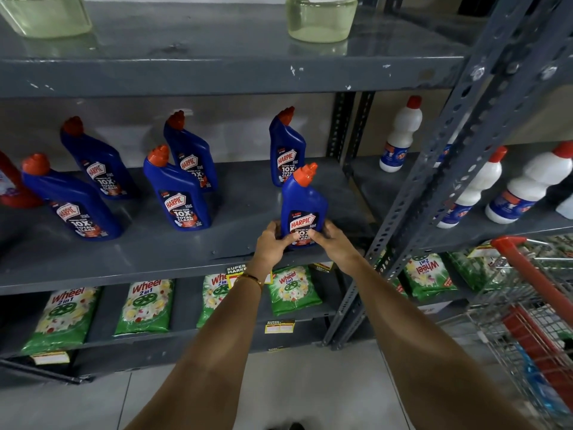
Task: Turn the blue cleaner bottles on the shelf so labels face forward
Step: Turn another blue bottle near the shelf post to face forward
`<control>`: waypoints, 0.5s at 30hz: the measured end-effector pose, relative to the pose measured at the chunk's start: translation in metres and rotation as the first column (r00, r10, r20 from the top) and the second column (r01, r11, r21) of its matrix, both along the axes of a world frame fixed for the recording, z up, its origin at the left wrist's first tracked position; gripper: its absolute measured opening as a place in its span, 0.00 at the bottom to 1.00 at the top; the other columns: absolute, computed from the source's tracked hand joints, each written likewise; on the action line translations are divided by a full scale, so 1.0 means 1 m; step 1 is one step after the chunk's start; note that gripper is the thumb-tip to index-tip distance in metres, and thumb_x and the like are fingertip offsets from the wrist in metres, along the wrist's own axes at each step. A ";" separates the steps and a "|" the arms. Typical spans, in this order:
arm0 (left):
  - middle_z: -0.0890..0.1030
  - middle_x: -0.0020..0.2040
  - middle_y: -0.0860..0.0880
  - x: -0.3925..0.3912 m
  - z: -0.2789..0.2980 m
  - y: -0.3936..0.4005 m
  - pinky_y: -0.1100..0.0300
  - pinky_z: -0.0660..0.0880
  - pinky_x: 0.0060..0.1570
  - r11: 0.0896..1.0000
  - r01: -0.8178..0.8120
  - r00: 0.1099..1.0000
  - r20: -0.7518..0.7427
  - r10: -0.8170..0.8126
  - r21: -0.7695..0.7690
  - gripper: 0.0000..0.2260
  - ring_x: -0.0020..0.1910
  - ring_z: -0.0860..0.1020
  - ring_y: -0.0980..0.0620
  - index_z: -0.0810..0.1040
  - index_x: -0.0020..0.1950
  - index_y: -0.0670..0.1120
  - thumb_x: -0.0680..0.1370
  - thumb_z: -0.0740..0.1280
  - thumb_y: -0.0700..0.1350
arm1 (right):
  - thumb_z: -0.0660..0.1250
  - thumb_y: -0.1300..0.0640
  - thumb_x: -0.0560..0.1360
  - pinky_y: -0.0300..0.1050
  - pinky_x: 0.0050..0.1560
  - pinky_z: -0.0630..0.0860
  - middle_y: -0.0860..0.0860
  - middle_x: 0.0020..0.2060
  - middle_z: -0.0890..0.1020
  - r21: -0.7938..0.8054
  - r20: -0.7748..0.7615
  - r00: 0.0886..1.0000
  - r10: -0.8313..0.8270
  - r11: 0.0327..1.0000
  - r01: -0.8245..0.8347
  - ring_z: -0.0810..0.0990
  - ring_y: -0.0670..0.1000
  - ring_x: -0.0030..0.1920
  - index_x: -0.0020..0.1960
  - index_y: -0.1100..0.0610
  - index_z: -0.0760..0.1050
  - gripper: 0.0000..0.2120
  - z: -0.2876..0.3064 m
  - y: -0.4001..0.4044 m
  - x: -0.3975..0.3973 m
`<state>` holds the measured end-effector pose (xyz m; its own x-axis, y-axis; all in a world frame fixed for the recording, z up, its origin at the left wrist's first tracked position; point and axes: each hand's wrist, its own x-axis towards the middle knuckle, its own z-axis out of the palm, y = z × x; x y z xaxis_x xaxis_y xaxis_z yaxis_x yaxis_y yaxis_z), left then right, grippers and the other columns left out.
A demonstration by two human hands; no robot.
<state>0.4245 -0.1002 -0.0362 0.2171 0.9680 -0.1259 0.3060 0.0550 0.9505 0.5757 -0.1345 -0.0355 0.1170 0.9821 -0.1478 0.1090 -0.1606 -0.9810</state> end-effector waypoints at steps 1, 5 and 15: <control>0.79 0.59 0.40 0.000 0.001 0.000 0.51 0.74 0.59 1.000 -0.001 1.000 -0.004 0.001 0.001 0.20 0.57 0.77 0.43 0.71 0.61 0.40 0.72 0.70 0.44 | 0.64 0.61 0.76 0.50 0.64 0.71 0.59 0.63 0.76 -0.001 0.002 1.000 -0.007 1.000 0.007 0.75 0.54 0.62 0.68 0.61 0.66 0.20 0.000 0.000 0.000; 0.79 0.59 0.40 0.000 0.001 0.001 0.47 0.73 0.61 1.000 -0.005 1.000 -0.021 0.005 -0.002 0.20 0.58 0.77 0.43 0.71 0.61 0.41 0.72 0.71 0.44 | 0.64 0.61 0.77 0.55 0.67 0.70 0.60 0.64 0.75 -0.007 0.031 1.000 0.000 1.000 0.000 0.73 0.57 0.64 0.69 0.61 0.65 0.22 0.003 0.000 0.000; 0.79 0.60 0.42 -0.010 0.003 -0.011 0.60 0.72 0.55 0.992 -0.125 0.992 -0.015 0.125 0.018 0.24 0.56 0.77 0.50 0.71 0.64 0.41 0.71 0.72 0.44 | 0.69 0.59 0.73 0.42 0.57 0.75 0.58 0.62 0.77 0.006 0.018 0.998 -0.054 0.999 0.054 0.76 0.54 0.62 0.66 0.61 0.68 0.23 0.005 -0.010 0.000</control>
